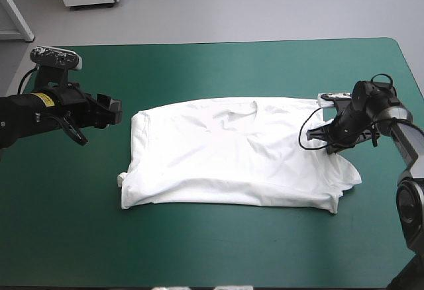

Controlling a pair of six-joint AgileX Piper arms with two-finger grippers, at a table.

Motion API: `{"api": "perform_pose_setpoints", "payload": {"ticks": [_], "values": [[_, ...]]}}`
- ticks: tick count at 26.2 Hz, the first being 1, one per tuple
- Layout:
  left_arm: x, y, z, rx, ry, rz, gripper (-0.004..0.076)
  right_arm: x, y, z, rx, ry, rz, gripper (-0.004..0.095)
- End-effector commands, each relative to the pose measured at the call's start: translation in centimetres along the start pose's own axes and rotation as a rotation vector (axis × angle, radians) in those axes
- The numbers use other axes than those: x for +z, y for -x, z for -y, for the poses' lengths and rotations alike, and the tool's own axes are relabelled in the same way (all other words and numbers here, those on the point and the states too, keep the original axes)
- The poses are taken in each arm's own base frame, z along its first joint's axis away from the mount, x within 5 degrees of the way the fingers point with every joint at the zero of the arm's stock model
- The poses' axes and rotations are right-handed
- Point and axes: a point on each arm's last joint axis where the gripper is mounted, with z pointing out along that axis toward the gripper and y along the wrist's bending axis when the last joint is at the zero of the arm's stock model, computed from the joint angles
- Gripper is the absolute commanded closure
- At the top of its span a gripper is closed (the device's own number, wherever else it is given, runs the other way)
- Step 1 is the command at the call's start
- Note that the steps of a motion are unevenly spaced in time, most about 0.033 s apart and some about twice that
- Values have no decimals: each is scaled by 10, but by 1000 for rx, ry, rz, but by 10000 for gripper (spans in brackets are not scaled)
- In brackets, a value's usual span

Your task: Fold the cloth

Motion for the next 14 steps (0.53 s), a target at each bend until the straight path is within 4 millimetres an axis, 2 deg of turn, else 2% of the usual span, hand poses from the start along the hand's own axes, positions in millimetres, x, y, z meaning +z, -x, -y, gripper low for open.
{"api": "perform_pose_setpoints", "payload": {"ticks": [1, 4, 8, 9, 13, 14], "values": [[-16, 9, 5, -1, -17, 102, 252, -48, 10, -12, -11, 69, 138, 925], [-16, 9, 5, -1, -17, 102, 252, -58, 13, -23, -28, 136, 154, 925], [-16, 9, 5, -3, -20, 102, 252, -55, 12, -44, -102, 144, 147, 924], [-16, 9, 5, -3, -20, 102, 252, -51, 13, -58, -150, 144, 151, 925], [-16, 9, 5, -3, -20, 102, 252, -38, 14, -80, -207, 159, 126, 925], [-16, 9, 5, -3, -20, 100, 252, -26, 15, -88, -224, 163, 96, 925]]}}
